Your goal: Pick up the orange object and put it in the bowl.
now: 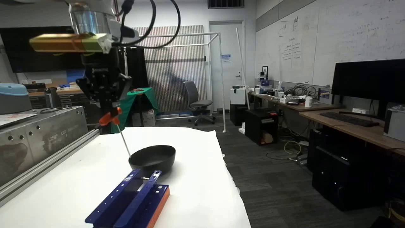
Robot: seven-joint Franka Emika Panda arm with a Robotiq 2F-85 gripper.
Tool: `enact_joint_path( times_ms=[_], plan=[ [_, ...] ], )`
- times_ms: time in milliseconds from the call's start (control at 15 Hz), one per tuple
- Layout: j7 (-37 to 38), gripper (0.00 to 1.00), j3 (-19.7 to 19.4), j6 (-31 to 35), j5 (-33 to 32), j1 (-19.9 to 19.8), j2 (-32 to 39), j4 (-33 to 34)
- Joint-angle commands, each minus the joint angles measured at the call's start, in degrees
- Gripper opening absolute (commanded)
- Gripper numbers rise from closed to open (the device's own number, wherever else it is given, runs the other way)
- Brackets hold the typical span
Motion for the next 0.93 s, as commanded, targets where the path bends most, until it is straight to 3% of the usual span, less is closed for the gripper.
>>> enact_joint_path(
  times_ms=[0,333,533,867],
  plan=[
    [6.7,0.09,1.9,4.7,-3.7,-0.2,-4.4,-0.8],
    [20.1,0.09,5.1,20.5,-16.8,-2.2,1.0,-3.7],
    [27.2,0.09,4.9,23.0,-23.0,-2.8,7.2,-3.6],
    [33.3,0.09,1.4,26.2,-26.9,-0.8,18.0,-1.5]
  ],
)
